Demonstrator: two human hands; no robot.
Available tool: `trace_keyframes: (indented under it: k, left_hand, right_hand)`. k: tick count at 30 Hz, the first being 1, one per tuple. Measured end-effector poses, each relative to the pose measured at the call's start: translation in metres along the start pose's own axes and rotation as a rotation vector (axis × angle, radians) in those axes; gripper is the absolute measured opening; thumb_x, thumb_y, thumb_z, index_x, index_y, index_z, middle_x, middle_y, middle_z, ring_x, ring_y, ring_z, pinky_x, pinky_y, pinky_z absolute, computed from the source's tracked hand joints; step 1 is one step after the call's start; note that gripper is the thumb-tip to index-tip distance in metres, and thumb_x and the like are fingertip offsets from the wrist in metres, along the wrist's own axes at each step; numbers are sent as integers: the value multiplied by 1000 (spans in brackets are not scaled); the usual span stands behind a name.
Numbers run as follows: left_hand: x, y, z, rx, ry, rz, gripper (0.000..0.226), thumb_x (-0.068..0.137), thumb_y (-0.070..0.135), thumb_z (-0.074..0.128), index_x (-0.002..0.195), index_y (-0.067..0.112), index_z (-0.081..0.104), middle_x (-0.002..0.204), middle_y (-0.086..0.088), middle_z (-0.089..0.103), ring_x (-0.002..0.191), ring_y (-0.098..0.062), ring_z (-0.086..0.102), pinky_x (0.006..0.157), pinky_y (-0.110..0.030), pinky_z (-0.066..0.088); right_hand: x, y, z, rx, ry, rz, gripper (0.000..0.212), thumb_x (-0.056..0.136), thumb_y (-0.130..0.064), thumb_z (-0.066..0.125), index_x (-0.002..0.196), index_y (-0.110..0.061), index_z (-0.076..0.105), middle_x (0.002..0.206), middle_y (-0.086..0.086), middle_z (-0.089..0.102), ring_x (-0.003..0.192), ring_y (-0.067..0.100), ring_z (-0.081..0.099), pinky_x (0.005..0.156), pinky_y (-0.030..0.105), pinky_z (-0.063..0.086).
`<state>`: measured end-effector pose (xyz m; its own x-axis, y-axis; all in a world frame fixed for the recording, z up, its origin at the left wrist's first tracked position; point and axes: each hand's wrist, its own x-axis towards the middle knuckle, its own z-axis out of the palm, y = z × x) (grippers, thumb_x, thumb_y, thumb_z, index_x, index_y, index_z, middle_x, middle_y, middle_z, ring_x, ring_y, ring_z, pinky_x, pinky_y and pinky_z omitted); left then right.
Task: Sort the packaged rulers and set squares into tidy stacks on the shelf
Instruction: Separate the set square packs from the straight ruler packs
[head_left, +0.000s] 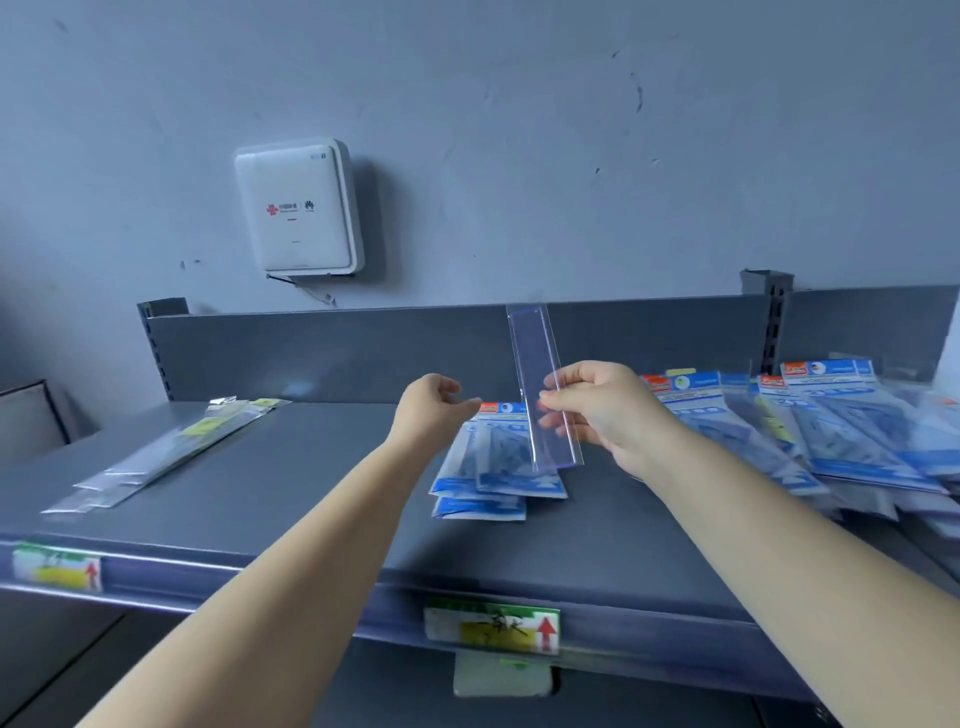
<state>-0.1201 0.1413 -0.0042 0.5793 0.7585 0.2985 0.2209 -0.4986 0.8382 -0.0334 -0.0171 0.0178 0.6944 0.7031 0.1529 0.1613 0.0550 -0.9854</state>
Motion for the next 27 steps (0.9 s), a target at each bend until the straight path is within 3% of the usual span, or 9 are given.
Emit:
trace_keyframes:
  k: [3, 6, 10, 13, 16, 20, 27]
  left_hand:
    - [13, -18, -27, 123, -1, 85, 11, 88, 21, 62, 95, 13, 58, 71, 6, 50, 55, -8, 45, 43, -14, 36]
    - [24, -38, -62, 316, 7, 134, 7, 88, 25, 59, 88, 17, 58, 79, 4, 54, 62, -14, 50, 58, -23, 42]
    - [38, -78, -123, 711, 34, 219, 23, 90, 30, 52, 109, 21, 59, 108, 2, 58, 98, -21, 55, 77, -31, 45]
    - [49, -109, -175, 883, 15, 243, 29, 92, 32, 50, 118, 21, 56, 120, 1, 56, 111, -23, 53, 81, -31, 42]
    - [60, -135, -221, 967, 34, 236, 28, 92, 29, 48, 118, 22, 55, 121, 2, 56, 111, -23, 53, 78, -29, 37]
    - [70, -165, -265, 1034, 44, 272, 29, 92, 29, 48, 119, 22, 56, 119, 1, 57, 112, -24, 52, 84, -30, 38]
    - [88, -215, -327, 1037, 49, 260, 30, 93, 28, 46, 119, 19, 54, 118, 0, 56, 110, -23, 52, 84, -30, 36]
  right_hand:
    - [12, 0, 30, -10, 2, 14, 13, 86, 2, 59, 85, -10, 55, 72, 4, 61, 58, 14, 60, 51, 18, 50]
    - [24, -3, 68, -13, -22, 28, 14, 86, 4, 58, 88, -9, 55, 77, 8, 64, 58, 14, 61, 54, 20, 50]
    - [36, -10, 140, -11, -79, 79, 22, 83, 12, 51, 95, -6, 54, 78, 9, 62, 60, 16, 61, 57, 21, 51]
    - [45, -12, 197, -13, -113, 112, 24, 82, 14, 50, 93, -7, 53, 79, 9, 59, 63, 18, 60, 58, 23, 50]
    - [51, -9, 249, -25, -134, 140, 25, 82, 13, 51, 98, -6, 52, 84, 10, 56, 66, 19, 57, 59, 23, 51]
    - [58, -5, 302, -23, -150, 182, 28, 81, 16, 51, 101, -5, 50, 79, 9, 55, 63, 16, 53, 57, 22, 51]
    - [74, -6, 386, -28, -130, 191, 26, 82, 15, 54, 99, -4, 51, 86, 11, 55, 63, 17, 54, 59, 23, 53]
